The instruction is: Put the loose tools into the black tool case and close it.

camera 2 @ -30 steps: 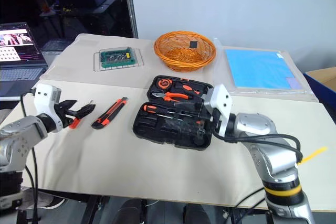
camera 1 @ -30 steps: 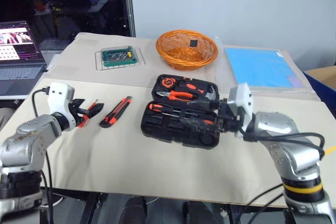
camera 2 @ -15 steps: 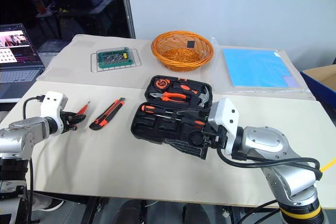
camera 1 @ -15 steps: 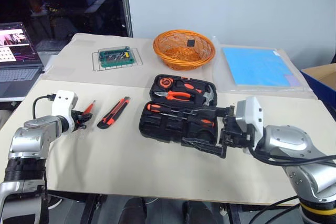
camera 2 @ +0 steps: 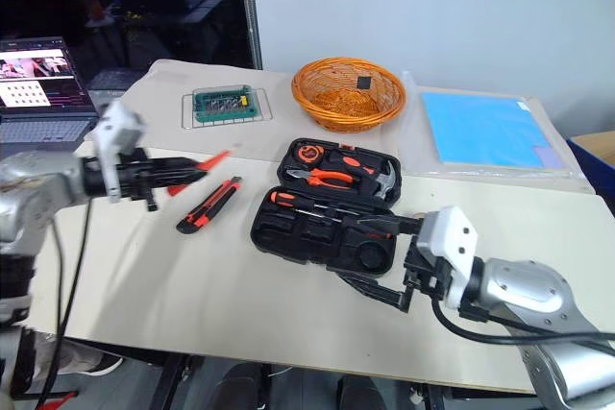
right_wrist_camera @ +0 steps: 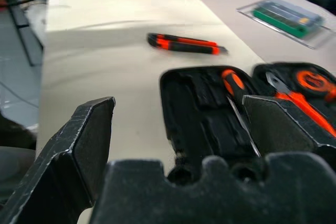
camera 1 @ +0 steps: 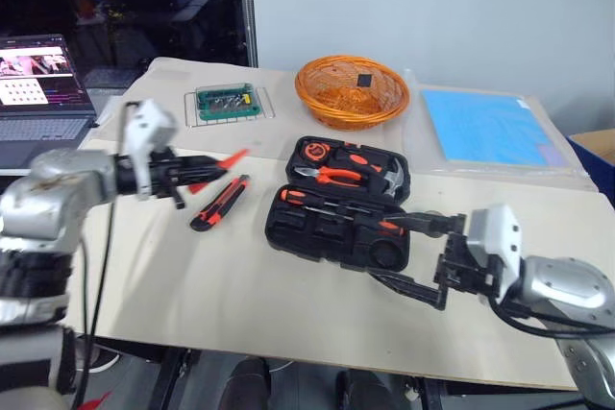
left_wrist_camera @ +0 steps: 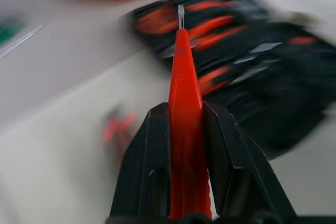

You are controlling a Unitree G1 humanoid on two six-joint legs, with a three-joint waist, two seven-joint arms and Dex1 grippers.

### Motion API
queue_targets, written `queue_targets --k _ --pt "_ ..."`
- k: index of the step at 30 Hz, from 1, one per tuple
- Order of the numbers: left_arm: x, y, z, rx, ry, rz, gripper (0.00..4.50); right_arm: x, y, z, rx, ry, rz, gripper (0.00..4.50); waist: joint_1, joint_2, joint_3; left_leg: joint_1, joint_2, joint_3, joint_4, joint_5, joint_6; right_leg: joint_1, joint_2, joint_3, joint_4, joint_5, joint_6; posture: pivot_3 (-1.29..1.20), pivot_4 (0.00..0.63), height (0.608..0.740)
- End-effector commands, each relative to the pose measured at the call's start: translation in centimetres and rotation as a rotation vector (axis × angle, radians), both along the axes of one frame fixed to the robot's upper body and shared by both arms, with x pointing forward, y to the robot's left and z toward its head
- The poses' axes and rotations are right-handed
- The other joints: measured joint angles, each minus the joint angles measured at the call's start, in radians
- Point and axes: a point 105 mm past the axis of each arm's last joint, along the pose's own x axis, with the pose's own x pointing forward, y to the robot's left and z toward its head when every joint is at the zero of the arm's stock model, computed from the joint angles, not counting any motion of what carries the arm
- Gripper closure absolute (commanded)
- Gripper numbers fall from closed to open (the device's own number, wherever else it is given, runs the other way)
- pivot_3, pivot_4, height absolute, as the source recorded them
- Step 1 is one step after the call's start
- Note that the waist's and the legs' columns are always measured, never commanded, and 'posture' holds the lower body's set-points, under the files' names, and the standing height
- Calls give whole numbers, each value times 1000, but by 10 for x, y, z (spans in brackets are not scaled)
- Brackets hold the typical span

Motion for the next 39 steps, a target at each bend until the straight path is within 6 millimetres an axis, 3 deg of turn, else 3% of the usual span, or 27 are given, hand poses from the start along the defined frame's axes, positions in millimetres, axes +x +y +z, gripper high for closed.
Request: queue_targets --k 1,4,7,12,19,39 --pt "11 -44 -17 172 -45 -165 4057 -12 -10 15 -47 -84 -62 0 4 0 0 0 0 -1 0 0 0 0 1 0 0 0 0 0 150 740" --pt "21 -70 -26 258 -53 -243 4057 -21 -21 15 -61 -78 -123 0 -13 -1 1 -1 0 -2 1 0 1 -1 2 1 0 1 2 0 150 740" --pt "30 -80 -35 322 -73 -287 4057 -26 -26 13 -72 -71 -165 0 -28 -1 1 -1 0 -2 0 0 2 -1 2 2 0 1 3 0 150 740" --pt "32 -80 -60 422 -50 -372 4057 -36 -26 14 -71 -71 -201 0 -36 -1 1 -1 -1 -3 0 0 2 -1 2 2 0 -1 6 0 150 740" --pt "32 -81 -75 483 -38 -416 4057 -38 -22 15 -66 -71 -214 0 -31 -1 1 -2 -2 -4 2 0 2 1 1 2 0 -2 7 0 150 740" --pt "38 -72 -82 540 -40 -434 4057 -31 -19 17 -64 -71 -187 0 -30 0 1 3 -2 -6 3 0 2 8 2 2 0 -2 7 0 150 740"
